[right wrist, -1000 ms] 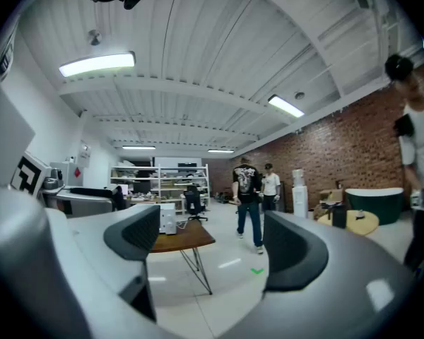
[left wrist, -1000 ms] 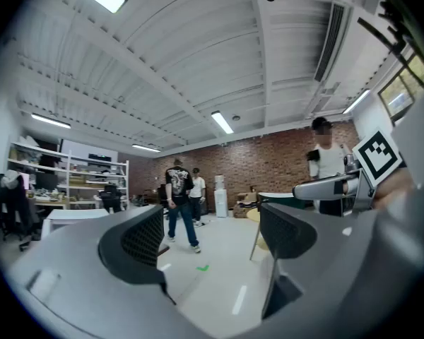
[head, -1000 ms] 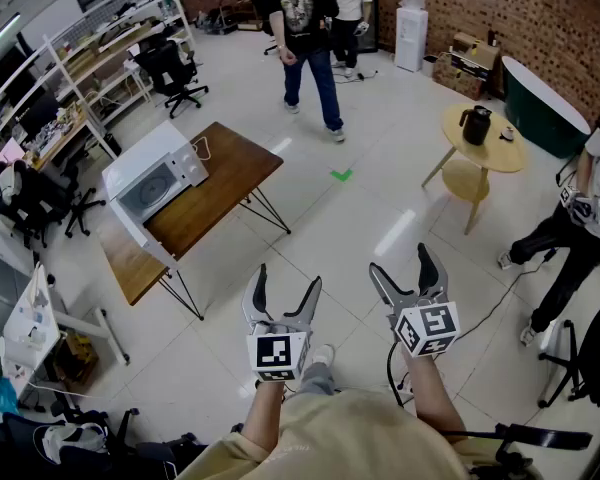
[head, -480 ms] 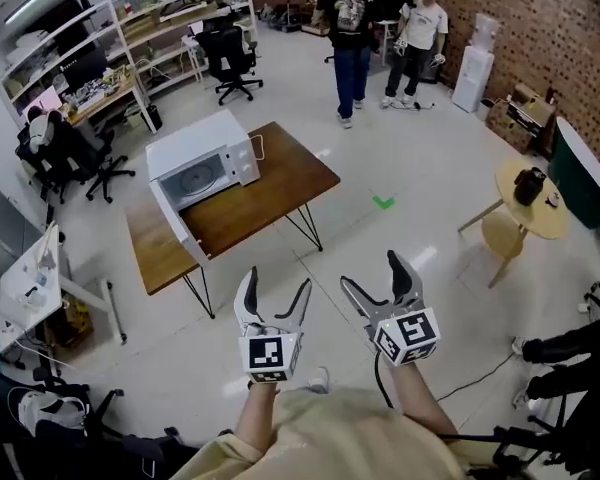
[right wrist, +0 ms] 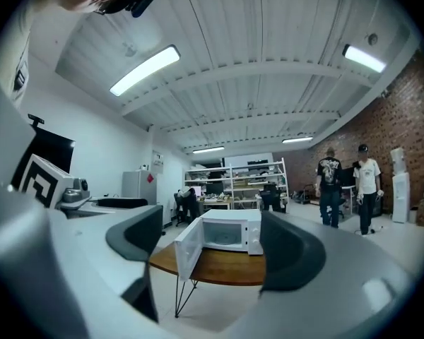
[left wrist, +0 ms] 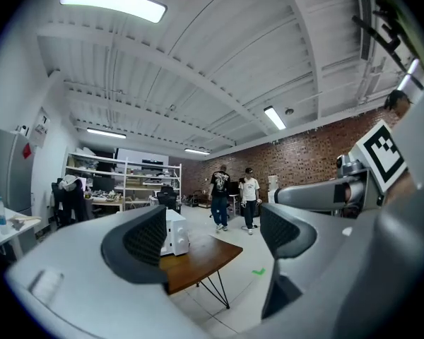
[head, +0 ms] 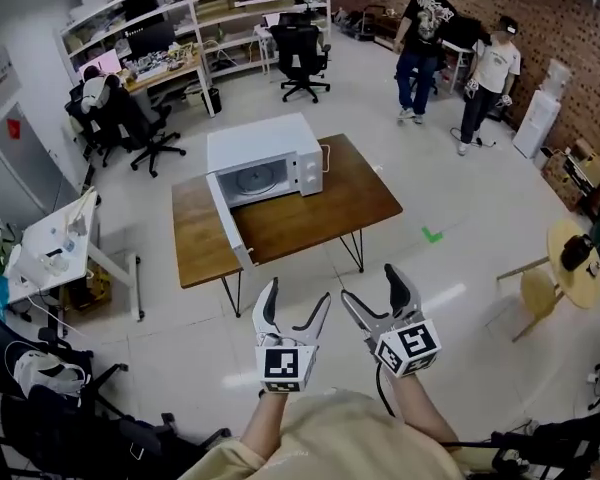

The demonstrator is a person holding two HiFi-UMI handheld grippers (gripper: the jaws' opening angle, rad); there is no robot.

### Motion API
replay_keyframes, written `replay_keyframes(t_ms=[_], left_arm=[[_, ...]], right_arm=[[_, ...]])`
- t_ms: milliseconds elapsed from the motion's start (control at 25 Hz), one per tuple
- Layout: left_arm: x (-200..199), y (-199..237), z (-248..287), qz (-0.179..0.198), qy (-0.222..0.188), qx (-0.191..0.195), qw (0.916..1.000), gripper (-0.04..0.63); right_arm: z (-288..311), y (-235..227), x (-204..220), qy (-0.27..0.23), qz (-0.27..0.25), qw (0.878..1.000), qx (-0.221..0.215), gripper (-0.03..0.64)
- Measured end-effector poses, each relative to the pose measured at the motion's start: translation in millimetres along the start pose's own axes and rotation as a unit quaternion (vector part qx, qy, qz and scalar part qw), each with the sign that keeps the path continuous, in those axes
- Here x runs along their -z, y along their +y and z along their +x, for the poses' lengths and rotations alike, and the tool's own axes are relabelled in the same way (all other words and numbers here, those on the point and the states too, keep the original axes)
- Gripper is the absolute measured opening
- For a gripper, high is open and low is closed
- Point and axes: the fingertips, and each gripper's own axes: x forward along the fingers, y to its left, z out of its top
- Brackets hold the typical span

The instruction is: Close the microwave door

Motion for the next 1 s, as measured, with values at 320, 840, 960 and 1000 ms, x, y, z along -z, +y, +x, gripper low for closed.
replay_keyframes(t_ms=[320, 840, 960, 1000], left_arm=[[40, 10, 32, -0.002, 0.034, -0.041, 0.9986, 0.416], [49, -40, 139, 0.002, 0.039, -0.114, 0.9927, 0.417], [47, -63, 153, 0.004, 0.035, -0.121, 0.9920, 0.416], [47, -71, 157, 0.008, 0.032, -0.121, 0.9921, 0.416]], right_arm=[[31, -40, 19, 0.014, 0.028, 0.998, -0.050, 0.396], [23, -193, 3, 0.001, 0.005, 0.997, -0.073, 0.394], [14, -213, 5, 0.007, 0.018, 0.996, -0.089, 0.394], [11, -218, 4, 0.007, 0.022, 0.995, -0.092, 0.394]])
